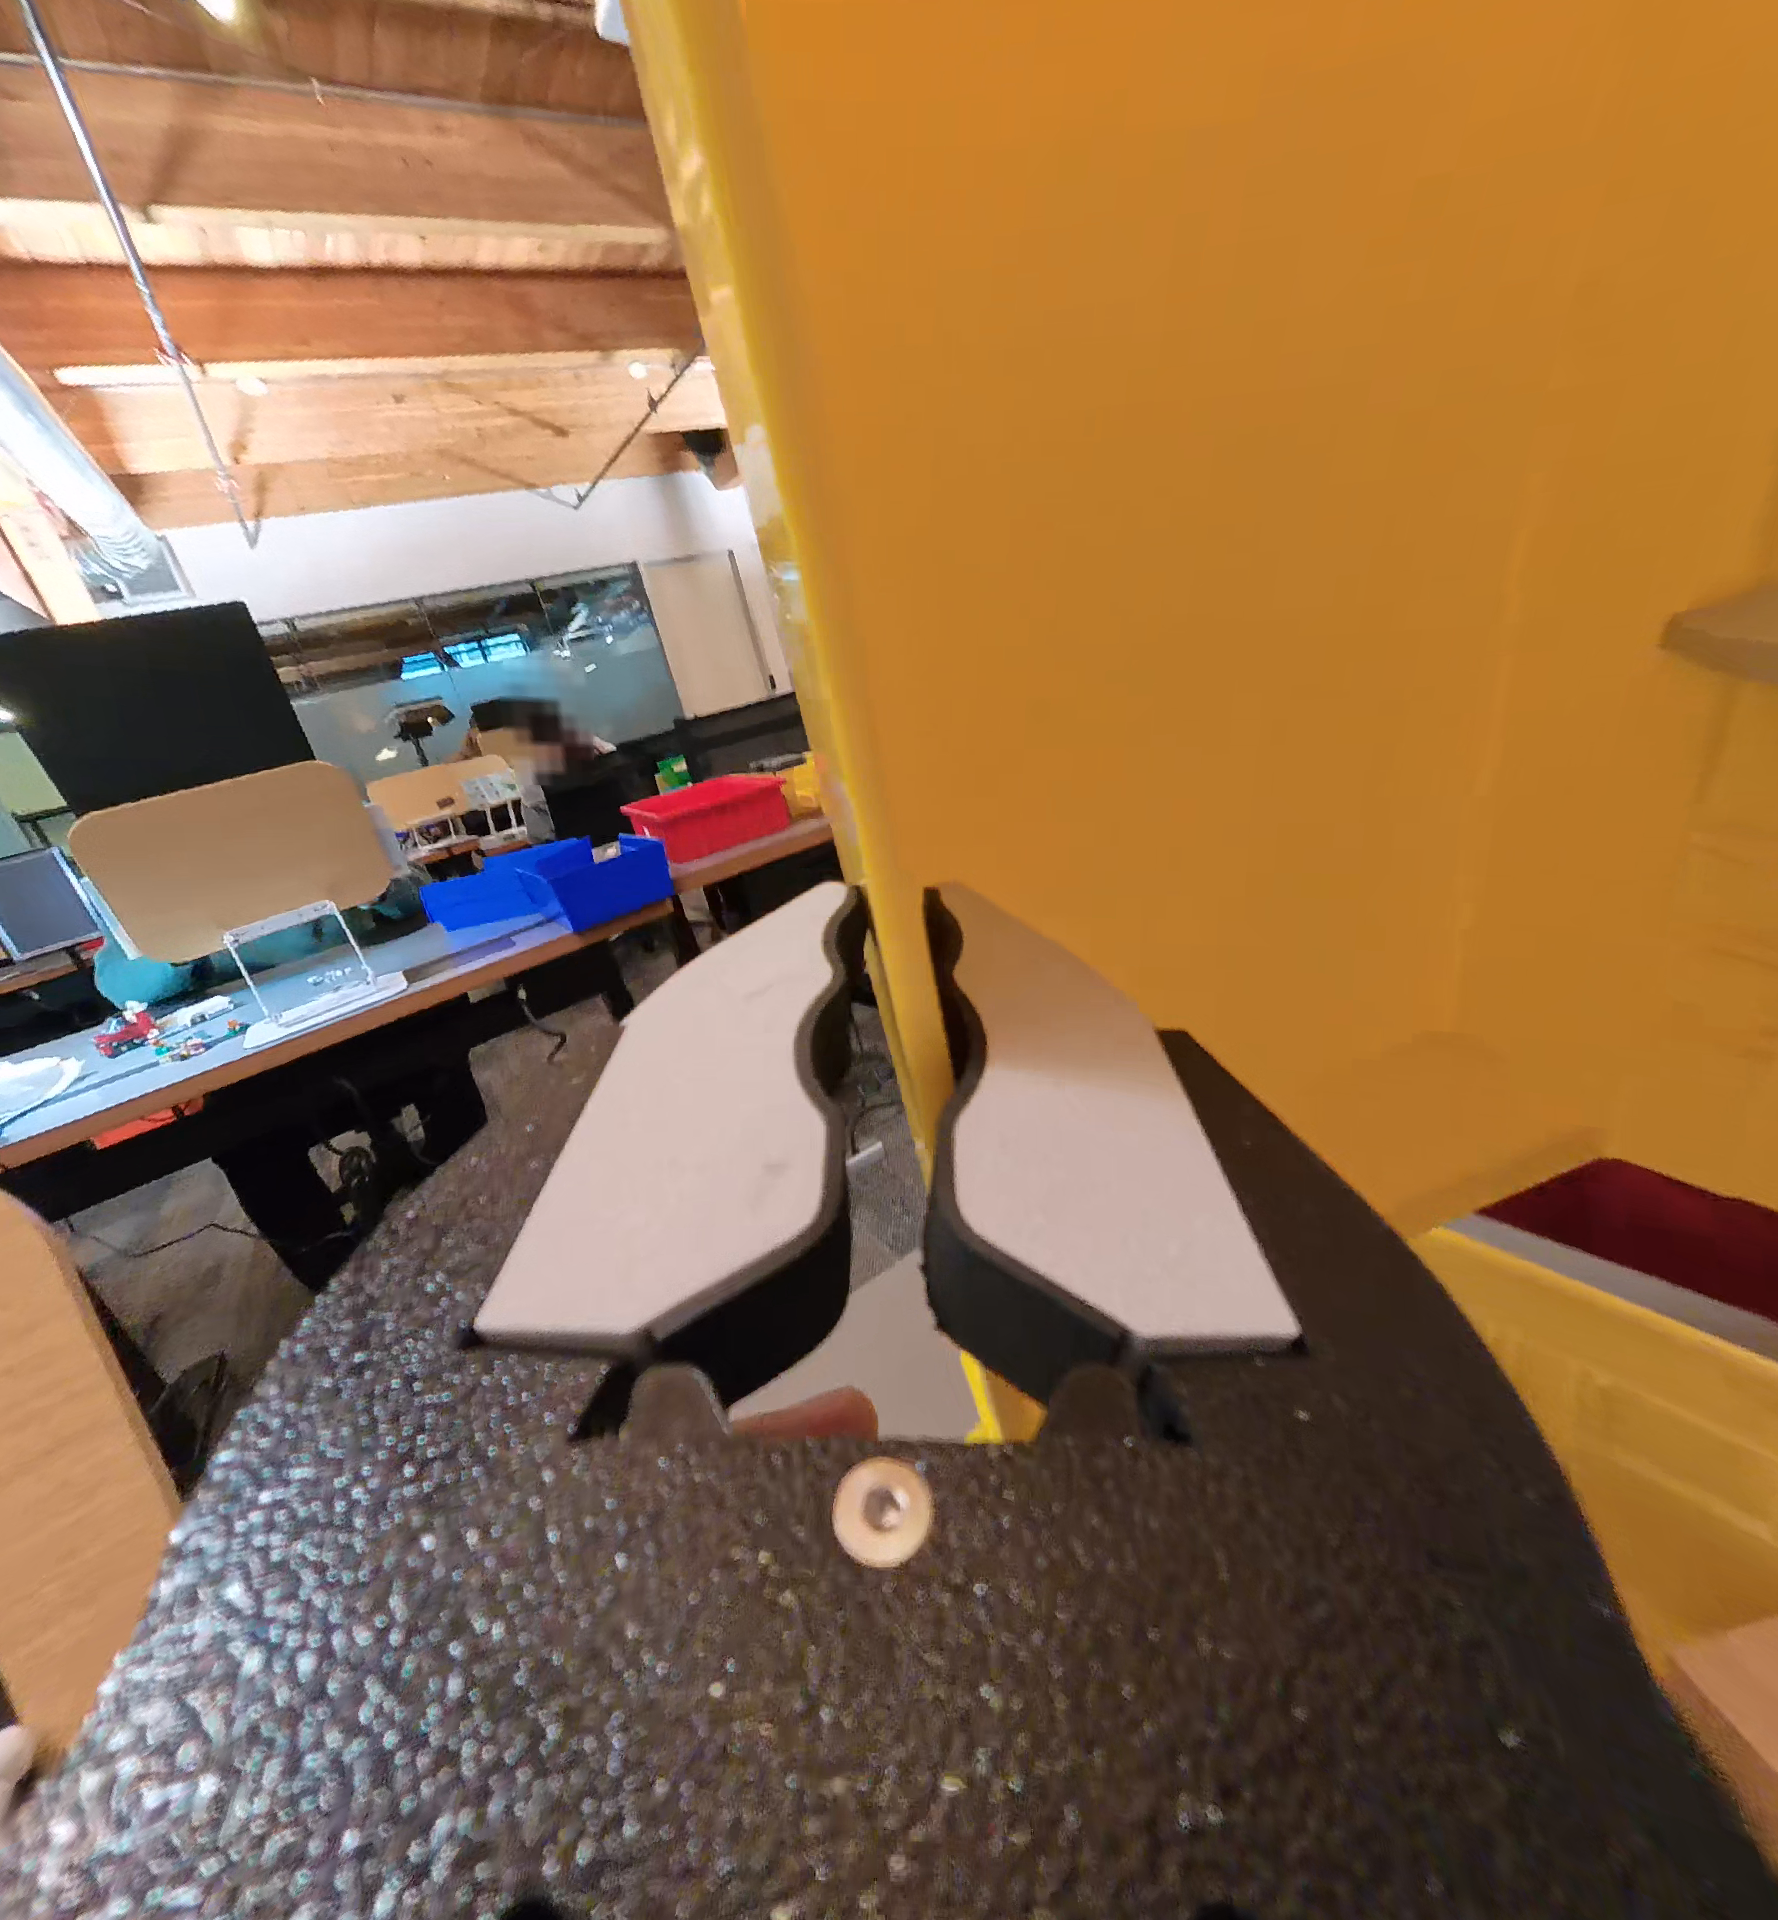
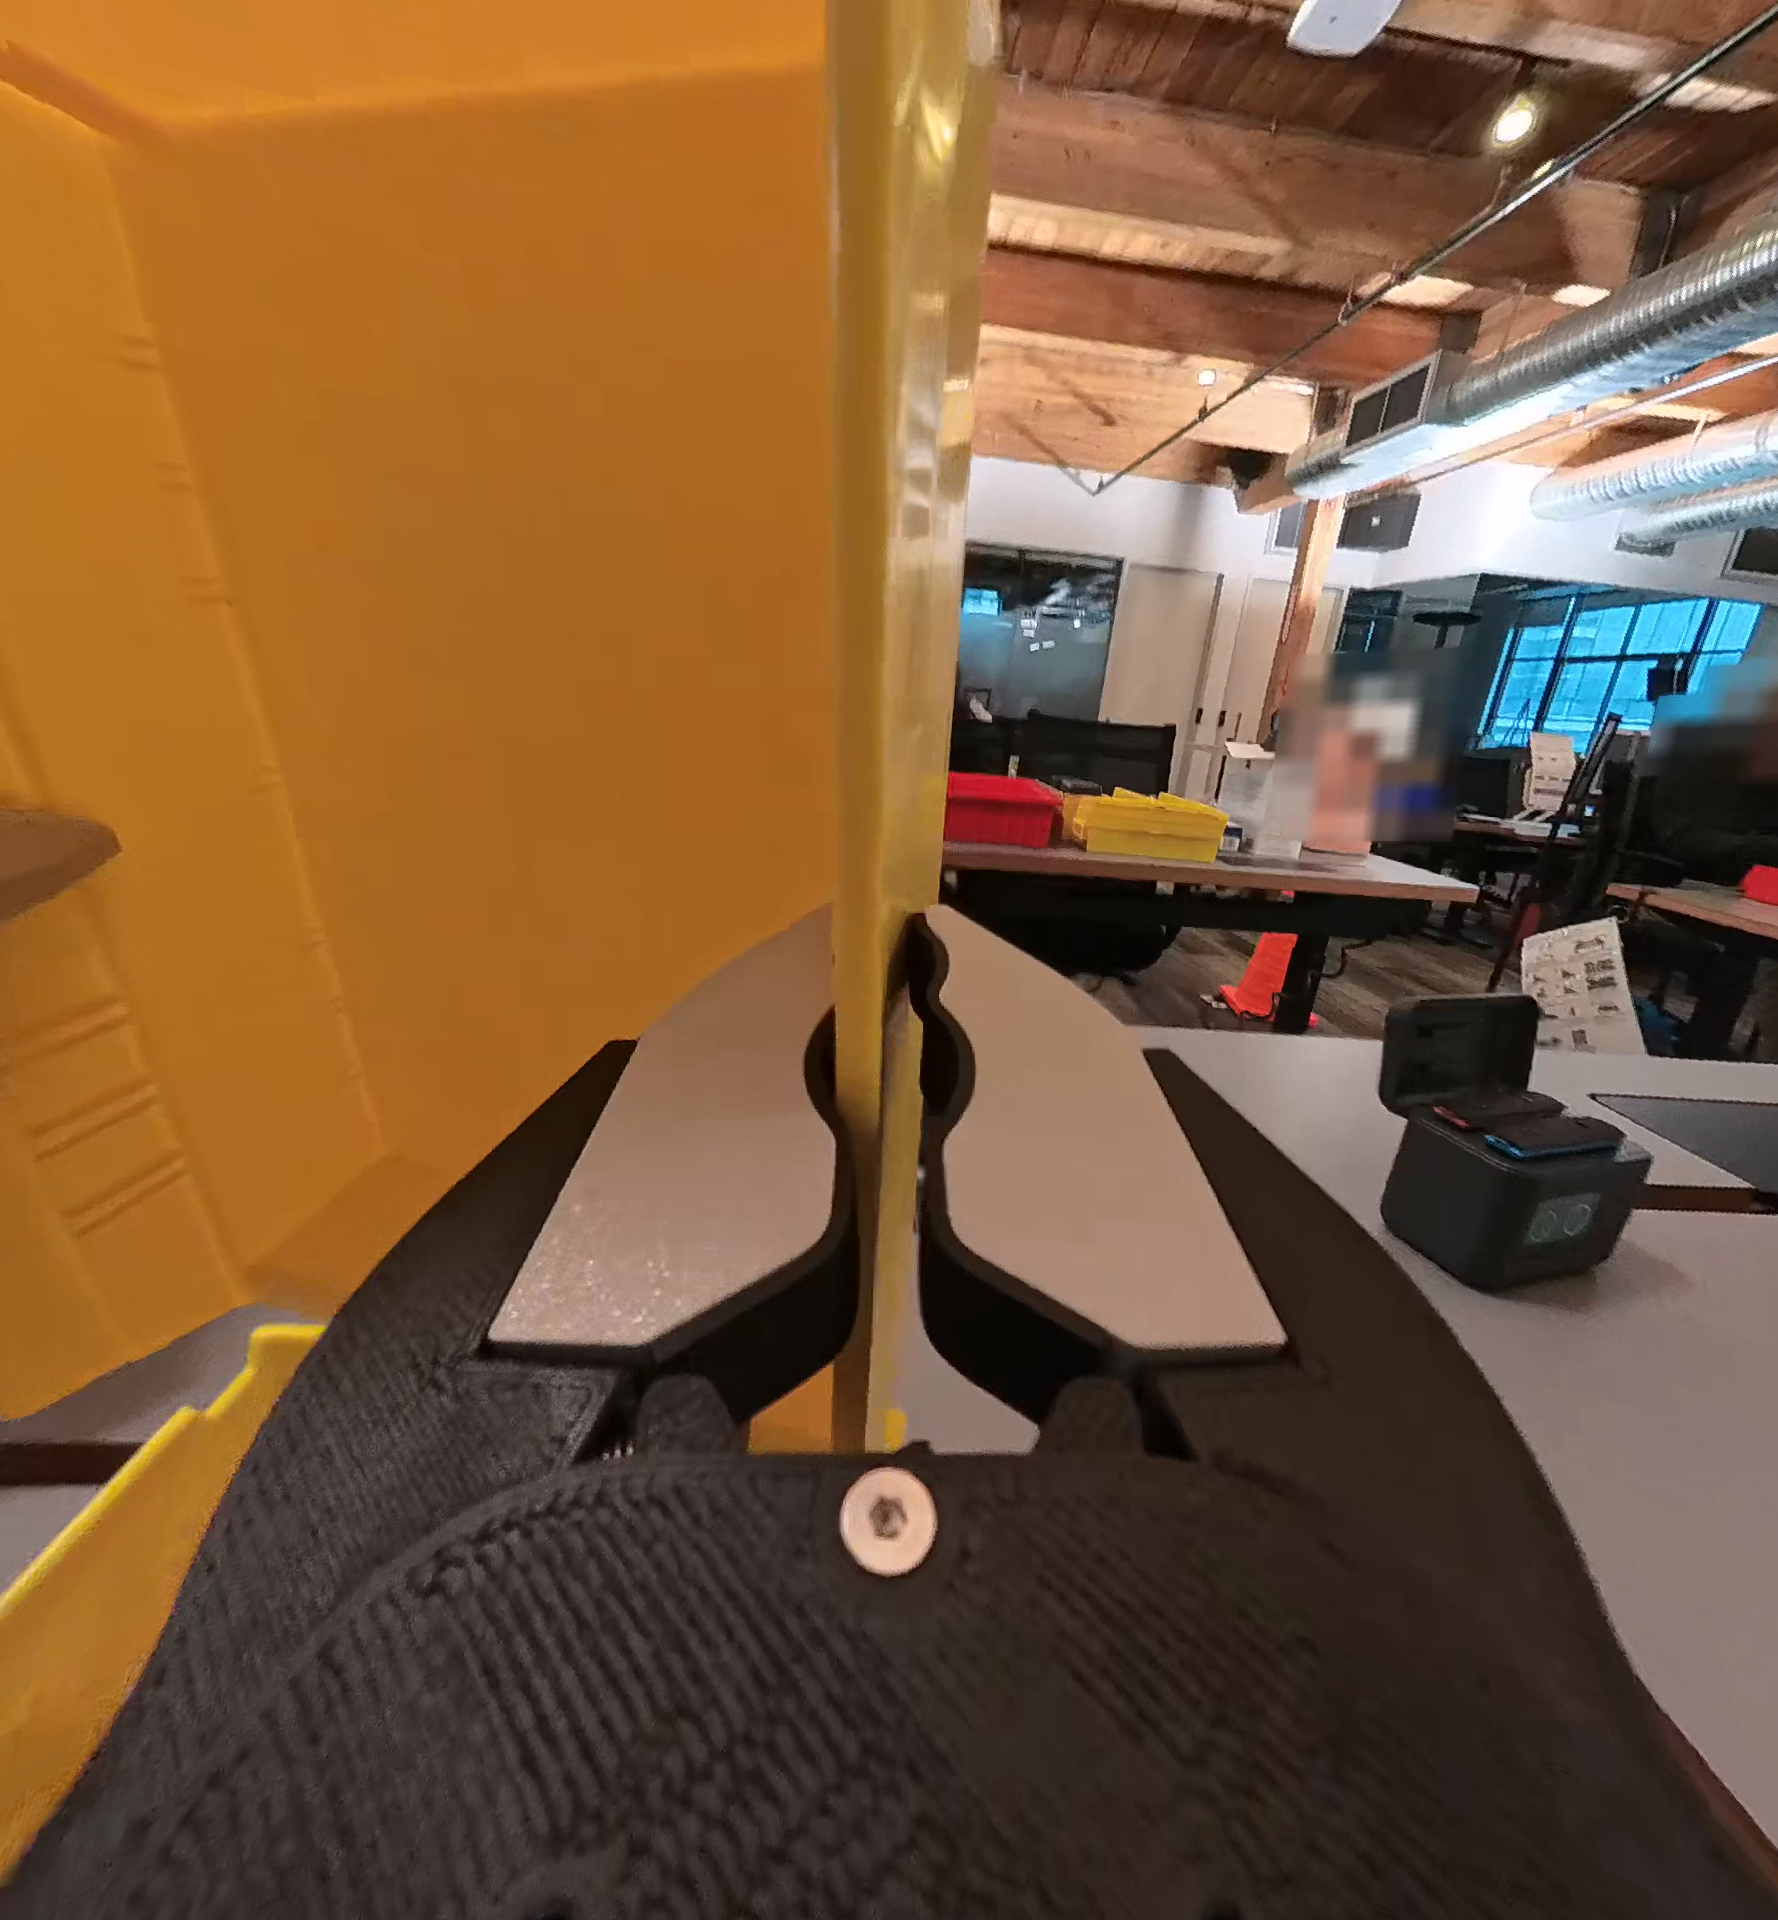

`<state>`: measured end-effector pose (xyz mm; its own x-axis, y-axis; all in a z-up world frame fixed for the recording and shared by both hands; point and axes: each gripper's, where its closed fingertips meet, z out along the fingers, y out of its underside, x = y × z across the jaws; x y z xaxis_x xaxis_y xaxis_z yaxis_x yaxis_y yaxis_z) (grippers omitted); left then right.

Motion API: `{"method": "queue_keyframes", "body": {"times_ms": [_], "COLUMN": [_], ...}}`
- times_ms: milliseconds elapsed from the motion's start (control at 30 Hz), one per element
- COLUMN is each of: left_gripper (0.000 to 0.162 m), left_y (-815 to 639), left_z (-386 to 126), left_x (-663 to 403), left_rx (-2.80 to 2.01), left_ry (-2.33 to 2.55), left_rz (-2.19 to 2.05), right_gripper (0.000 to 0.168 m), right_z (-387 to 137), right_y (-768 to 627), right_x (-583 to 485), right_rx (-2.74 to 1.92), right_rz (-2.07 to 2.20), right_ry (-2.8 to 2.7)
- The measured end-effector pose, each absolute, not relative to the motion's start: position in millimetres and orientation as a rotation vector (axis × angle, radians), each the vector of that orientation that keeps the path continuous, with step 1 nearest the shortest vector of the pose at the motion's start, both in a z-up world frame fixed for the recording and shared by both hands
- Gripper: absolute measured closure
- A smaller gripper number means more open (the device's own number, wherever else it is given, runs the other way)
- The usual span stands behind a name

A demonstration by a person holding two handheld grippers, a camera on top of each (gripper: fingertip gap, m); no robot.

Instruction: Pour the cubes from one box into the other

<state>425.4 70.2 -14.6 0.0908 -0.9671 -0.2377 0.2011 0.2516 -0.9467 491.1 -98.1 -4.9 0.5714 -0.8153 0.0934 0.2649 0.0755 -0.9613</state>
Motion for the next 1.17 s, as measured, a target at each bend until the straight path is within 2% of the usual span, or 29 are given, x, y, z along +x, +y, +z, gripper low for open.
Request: {"method": "queue_keyframes", "body": {"times_ms": [300, 567, 900, 1167], "left_gripper": [0.155, 0.156, 0.157, 0.156], "left_y": [89.5, 158.0, 327.1, 437.4], "left_z": [-5.5, -4.8, -68.3, -109.3], "left_x": [382.3, 253.3, 29.7, -115.9], "left_rx": [-1.137, -1.265, -1.654, -1.969], "left_ry": [1.255, 1.164, 1.055, 1.024], "left_rz": [-0.939, -0.732, -0.414, -0.174], "right_gripper": [0.161, 0.161, 0.158, 0.151], "right_z": [1.7, -5.9, -87.6, -161.4], "right_y": [-81.3, -1.1, 209.3, 338.5], "right_x": [443.3, 334.3, 156.5, 15.8], "right_rx": [-1.538, -1.589, -1.852, -2.069], "right_rz": [-0.924, -0.704, -0.297, 0.232], "right_ry": [0.623, 0.635, 0.410, 0.358]}}
